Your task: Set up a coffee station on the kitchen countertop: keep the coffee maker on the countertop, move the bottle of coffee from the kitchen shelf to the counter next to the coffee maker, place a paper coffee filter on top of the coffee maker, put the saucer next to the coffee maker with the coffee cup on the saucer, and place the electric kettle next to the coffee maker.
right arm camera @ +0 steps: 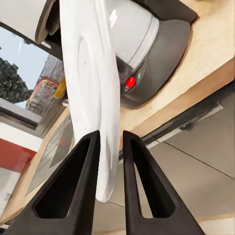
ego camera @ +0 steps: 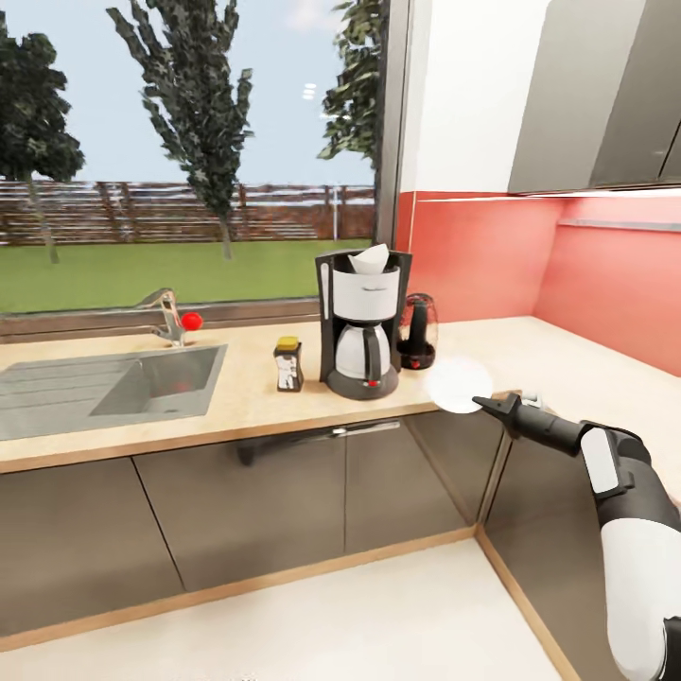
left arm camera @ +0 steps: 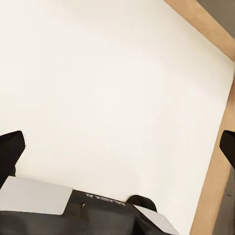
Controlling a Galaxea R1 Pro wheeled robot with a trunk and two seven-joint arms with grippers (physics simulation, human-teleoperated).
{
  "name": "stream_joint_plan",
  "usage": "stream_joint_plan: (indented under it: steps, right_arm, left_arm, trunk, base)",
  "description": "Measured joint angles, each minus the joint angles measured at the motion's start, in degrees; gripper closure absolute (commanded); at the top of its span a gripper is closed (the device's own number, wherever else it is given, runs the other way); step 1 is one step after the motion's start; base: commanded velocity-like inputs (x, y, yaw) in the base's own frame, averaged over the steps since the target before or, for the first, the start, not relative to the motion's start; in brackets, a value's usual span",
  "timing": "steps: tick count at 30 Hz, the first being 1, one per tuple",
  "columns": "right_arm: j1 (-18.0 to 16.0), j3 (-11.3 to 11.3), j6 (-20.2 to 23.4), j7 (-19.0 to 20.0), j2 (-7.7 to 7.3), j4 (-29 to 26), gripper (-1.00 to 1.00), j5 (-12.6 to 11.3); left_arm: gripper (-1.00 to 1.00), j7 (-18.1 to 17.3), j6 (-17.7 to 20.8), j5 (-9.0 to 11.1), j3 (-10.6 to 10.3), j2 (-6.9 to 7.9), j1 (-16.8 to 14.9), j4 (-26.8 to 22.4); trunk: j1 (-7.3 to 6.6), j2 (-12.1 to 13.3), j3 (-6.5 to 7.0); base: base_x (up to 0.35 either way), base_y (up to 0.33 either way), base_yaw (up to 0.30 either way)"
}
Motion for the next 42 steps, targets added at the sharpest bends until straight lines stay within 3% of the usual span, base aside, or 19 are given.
stream_joint_plan:
  steps: [16, 23, 31, 34, 35, 36, 42]
  right_arm:
    - [0.01, 0.11, 0.28, -0.10, -0.10, 0.06, 1.00, 0.07]
    - [-1.49, 0.25, 0.28, -1.33, 0.15, 0.10, 1.00, -0.05]
    - [-2.71, 0.28, 0.20, -8.14, 0.69, 0.52, 1.00, -0.17]
    - [-3.25, 0.27, 0.23, -9.53, 1.54, 0.67, 1.00, -0.37]
    - [-4.88, 0.26, 0.14, -14.10, 2.44, 2.82, 1.00, -0.04]
    - [-5.61, 0.25, 0.19, -15.55, 2.64, 4.02, 1.00, -0.36]
    - [-9.38, 0.30, 0.14, -18.21, 3.61, 11.46, 1.00, -0.47]
  left_arm:
    - [-1.00, 0.01, 0.00, 0.01, 0.00, -0.09, -0.02, 0.02]
    - [-1.00, 0.01, 0.00, 0.00, 0.00, -0.09, -0.01, 0.05]
    - [-1.00, 0.01, 0.00, -0.01, -0.03, -0.43, -0.02, 0.11]
    - [-1.00, 0.01, 0.00, 0.00, -0.01, -0.68, -0.02, 0.11]
    - [-1.00, 0.01, -0.01, 0.01, -0.02, -0.77, -0.02, 0.12]
    - [-1.00, 0.01, 0.00, 0.01, 0.00, -0.78, -0.02, 0.11]
    - [-1.00, 0.01, 0.00, 0.00, 0.00, -0.80, -0.02, 0.11]
  trunk:
    - [-0.01, 0.00, 0.00]
    - [-0.01, 0.00, 0.00]
    - [-0.02, 0.00, 0.00]
    - [-0.02, 0.00, 0.00]
    - [0.00, 0.01, 0.00]
    - [0.00, 0.00, 0.00]
    - [0.00, 0.00, 0.00]
  base:
    - [0.025, -0.018, 0.010]
    - [0.116, -0.093, 0.000]
    - [0.099, -0.011, 0.000]
    - [0.145, -0.001, 0.000]
    - [0.027, 0.000, 0.000]
    - [0.022, 0.000, 0.000]
    - [0.007, 0.000, 0.000]
